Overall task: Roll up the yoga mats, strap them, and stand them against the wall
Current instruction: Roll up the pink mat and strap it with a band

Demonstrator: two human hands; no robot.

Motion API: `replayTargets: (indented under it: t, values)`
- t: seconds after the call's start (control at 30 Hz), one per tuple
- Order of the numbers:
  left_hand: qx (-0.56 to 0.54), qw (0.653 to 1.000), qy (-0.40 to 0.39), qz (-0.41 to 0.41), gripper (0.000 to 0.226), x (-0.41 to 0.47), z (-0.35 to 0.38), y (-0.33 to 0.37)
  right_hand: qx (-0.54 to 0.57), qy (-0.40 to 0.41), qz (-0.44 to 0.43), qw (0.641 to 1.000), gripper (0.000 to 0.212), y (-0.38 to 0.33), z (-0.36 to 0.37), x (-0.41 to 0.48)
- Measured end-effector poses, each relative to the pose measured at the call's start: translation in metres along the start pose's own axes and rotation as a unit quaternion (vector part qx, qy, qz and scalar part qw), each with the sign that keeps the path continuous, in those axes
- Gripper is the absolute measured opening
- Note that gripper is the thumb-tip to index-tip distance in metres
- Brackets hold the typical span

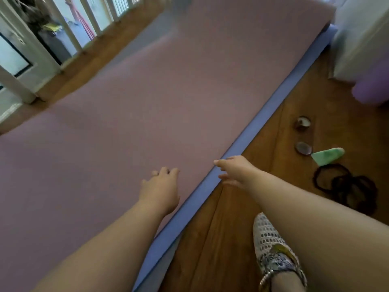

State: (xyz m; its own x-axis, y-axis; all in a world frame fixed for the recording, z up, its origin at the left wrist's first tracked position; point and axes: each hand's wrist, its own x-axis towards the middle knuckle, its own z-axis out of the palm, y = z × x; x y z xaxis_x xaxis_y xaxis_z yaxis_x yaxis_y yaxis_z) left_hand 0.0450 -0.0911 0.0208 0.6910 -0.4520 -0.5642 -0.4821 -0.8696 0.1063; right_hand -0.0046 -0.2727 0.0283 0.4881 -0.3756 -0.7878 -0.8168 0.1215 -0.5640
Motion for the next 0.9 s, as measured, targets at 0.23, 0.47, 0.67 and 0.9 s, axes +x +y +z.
replayTargets:
  t: [0.23,0.47,0.67,0.9]
  values:
    - [0.004,0.999,-0.03,-0.034,0.096,0.013,0.067,-0.023,0.162,0.056,0.06,0.983,0.033,0.022,0.047,0.054]
    - [0.013,0.999,-0.013,-0.046,0.106,0.005,0.077,-0.027,0.187,0.1,0.032,0.977,0.014,0.006,0.048,0.053]
    - [-0.13,0.983,-0.04,-0.119,0.082,-0.007,0.023,-0.014,-0.02,0.106,-0.183,0.977,0.026,-0.035,0.033,0.015]
    - [-0.345,0.924,0.056,-0.155,0.058,-0.03,-0.107,-0.013,-0.14,-0.144,-0.127,0.971,0.072,-0.082,-0.006,-0.105]
